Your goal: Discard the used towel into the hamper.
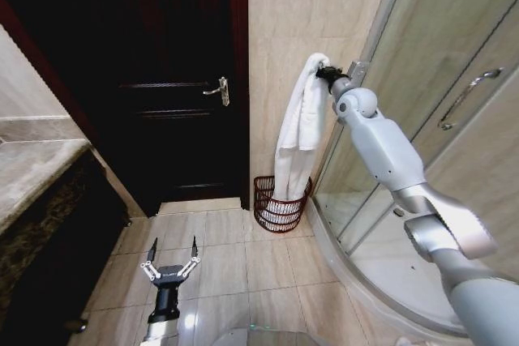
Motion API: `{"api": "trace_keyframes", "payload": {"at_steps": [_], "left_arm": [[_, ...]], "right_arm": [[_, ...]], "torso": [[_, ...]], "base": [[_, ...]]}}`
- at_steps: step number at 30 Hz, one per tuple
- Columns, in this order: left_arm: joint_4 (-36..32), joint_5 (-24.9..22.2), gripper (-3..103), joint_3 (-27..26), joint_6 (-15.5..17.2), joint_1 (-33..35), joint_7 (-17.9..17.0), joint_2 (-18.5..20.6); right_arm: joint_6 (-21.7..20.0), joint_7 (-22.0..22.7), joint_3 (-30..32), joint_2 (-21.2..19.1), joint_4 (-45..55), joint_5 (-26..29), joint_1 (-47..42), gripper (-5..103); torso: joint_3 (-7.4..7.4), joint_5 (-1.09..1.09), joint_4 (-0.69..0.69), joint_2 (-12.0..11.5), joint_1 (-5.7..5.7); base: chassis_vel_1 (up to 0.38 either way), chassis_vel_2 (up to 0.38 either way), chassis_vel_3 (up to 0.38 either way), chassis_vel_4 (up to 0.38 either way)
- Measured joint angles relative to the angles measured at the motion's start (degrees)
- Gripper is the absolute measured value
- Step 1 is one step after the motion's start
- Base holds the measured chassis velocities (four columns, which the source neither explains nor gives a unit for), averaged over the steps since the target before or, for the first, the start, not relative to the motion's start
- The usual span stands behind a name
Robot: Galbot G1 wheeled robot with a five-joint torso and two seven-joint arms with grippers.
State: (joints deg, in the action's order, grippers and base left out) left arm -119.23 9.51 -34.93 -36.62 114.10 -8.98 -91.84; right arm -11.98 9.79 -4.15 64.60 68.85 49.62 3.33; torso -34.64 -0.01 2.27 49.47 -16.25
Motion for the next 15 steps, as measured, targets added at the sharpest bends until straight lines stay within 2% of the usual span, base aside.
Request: {"api": "trace_keyframes", "payload": {"at_steps": [9,15], "left_arm": [[0.2,0.0,100,0.0,-0.6,0.5,2.2,-0.1],[0.2,0.1,100,-0.1,-1.1,1.1,2.2,-0.3]], "right_arm": [[0.3,0.2,0.0,0.5,-0.1,-0.8,-1.0,7],[0.4,0.2,0.1,0.3,0.2,-1.0,-1.9,7]], "torso": [[1.44,0.00,0.00,-2.5,1.08],[2.31,0.00,0.01,-4.0,1.70]], "base": [[0.000,0.000,0.000,0.000],[0.000,0.000,0.000,0.000]]}}
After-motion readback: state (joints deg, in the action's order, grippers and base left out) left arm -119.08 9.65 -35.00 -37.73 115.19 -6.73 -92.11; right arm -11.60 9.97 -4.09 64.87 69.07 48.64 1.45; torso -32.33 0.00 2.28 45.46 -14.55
